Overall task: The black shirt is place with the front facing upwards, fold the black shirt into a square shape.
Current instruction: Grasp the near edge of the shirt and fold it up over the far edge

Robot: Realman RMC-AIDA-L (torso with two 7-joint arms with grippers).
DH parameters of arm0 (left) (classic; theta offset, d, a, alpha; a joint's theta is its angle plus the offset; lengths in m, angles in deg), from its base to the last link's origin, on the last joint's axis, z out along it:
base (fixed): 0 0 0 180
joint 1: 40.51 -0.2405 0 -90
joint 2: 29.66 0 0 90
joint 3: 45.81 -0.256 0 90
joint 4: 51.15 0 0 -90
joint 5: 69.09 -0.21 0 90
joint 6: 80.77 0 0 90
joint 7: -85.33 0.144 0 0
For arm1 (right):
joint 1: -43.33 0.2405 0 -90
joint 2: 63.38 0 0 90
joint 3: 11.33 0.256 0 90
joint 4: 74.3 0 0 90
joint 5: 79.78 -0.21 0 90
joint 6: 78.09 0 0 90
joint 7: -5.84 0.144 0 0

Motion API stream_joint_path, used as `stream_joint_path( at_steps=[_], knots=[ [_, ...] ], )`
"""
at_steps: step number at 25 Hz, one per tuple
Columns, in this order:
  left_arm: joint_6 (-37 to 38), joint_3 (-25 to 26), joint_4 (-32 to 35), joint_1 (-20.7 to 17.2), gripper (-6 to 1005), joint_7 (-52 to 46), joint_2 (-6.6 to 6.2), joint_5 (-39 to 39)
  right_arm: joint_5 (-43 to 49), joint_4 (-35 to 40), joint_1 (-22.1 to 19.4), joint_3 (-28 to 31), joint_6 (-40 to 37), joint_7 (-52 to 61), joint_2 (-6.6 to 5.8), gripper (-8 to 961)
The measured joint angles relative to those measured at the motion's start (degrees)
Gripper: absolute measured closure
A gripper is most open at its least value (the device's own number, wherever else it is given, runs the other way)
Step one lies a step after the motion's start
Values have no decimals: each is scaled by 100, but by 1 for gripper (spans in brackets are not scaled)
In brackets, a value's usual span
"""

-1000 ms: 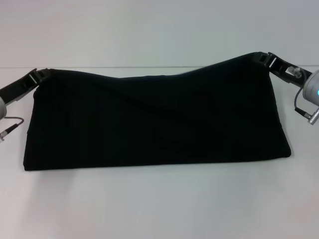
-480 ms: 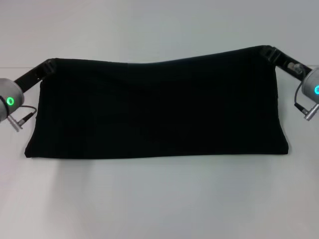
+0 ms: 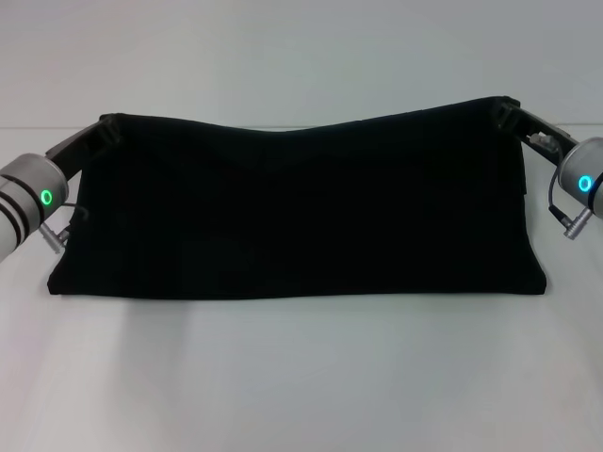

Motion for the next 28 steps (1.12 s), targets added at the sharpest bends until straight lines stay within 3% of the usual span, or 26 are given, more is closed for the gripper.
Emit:
stream_joint_path(
  at_steps=[5, 12, 16, 19, 21, 23, 24, 26, 28],
  knots=[
    [-43, 1, -4, -27, 959, 432, 91, 501, -248, -48, 22, 6, -3, -517, 6, 775],
    [-15, -34, -36, -91, 699, 560, 148, 816, -706, -142, 38, 0, -29, -903, 8, 758],
    [164, -49, -174, -164, 570, 519, 99, 786, -715, -129, 42, 0, -10, -902, -3, 486],
    [481, -269, -304, -330, 458, 275, -16, 766, -670, -99, -7, -74, -40, -783, -34, 359],
    [762, -707, -302, -517, 384, -217, -108, 761, -511, -35, -103, -311, -184, -487, -72, 274],
    [1218, -1268, -270, -800, 383, -1026, -273, 758, -258, 131, -248, -695, -462, -142, -97, 261],
    [1218, -1268, -270, -800, 383, -1026, -273, 758, -85, 257, -340, -952, -697, 30, -111, 255],
    [2080, -1856, -253, -1286, 382, -2183, -599, 750, 272, 504, -518, -1421, -1216, 283, -132, 242],
    [2414, -2063, -203, -1498, 382, -2689, -725, 732, 633, 756, -702, -1855, -1827, 429, -157, 229]
  ],
)
